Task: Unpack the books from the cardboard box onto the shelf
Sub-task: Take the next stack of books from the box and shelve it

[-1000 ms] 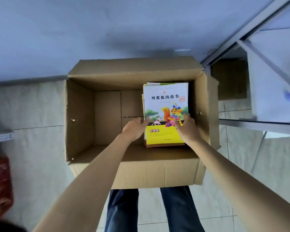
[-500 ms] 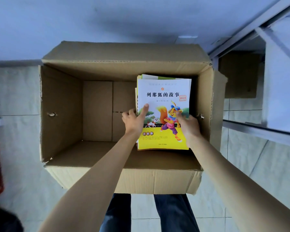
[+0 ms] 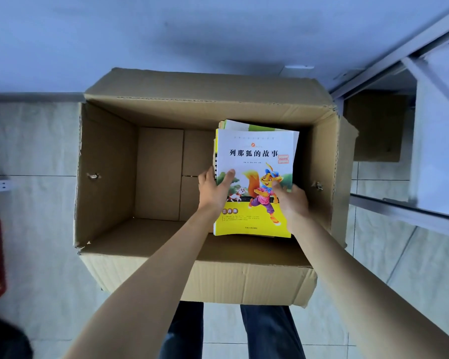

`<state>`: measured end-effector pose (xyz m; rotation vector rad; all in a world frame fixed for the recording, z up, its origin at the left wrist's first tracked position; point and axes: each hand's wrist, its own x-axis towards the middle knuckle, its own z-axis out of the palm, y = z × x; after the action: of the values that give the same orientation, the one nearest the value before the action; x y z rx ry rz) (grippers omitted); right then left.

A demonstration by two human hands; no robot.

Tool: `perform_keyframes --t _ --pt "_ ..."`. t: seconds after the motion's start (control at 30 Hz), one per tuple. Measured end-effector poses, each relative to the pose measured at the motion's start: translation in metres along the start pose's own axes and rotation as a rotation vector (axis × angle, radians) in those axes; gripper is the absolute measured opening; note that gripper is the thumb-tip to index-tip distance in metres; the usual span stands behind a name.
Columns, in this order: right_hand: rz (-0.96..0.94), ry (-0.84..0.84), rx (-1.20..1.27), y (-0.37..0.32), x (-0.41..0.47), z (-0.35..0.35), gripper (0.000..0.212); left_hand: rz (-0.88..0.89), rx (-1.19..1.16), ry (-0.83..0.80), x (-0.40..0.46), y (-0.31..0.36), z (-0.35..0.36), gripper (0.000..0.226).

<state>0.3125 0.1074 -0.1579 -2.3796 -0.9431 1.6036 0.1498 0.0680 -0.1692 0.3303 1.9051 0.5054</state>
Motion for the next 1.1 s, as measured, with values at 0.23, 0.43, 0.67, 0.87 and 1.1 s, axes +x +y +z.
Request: perform_keyframes --t 0.23,0.43,0.67,0.87,1.1 --pt "0.058 0.071 -0.026 -0.001 0.001 0.002 0.038 0.028 0.067 0.060 -0.009 0.003 0.005 0.079" --pt "0.059 0.101 -0.073 -0.009 0.002 0.002 0.038 0.000 -0.009 0.092 -0.012 0.004 0.003 0.068" --pt "0.079 0.093 -0.039 -0.013 -0.001 -0.001 0.039 -0.096 -0.126 0.035 -0.004 0.009 -0.006 0.072" --pt "0.059 0.049 -0.052 -0.018 -0.001 -0.007 0.040 -0.239 -0.206 -0.167 0.011 0.022 -0.022 0.093" --pt "0.000 -0.037 -0.011 -0.029 -0.037 -0.011 0.040 -0.138 -0.401 -0.221 -0.023 0.027 -0.049 0.075"
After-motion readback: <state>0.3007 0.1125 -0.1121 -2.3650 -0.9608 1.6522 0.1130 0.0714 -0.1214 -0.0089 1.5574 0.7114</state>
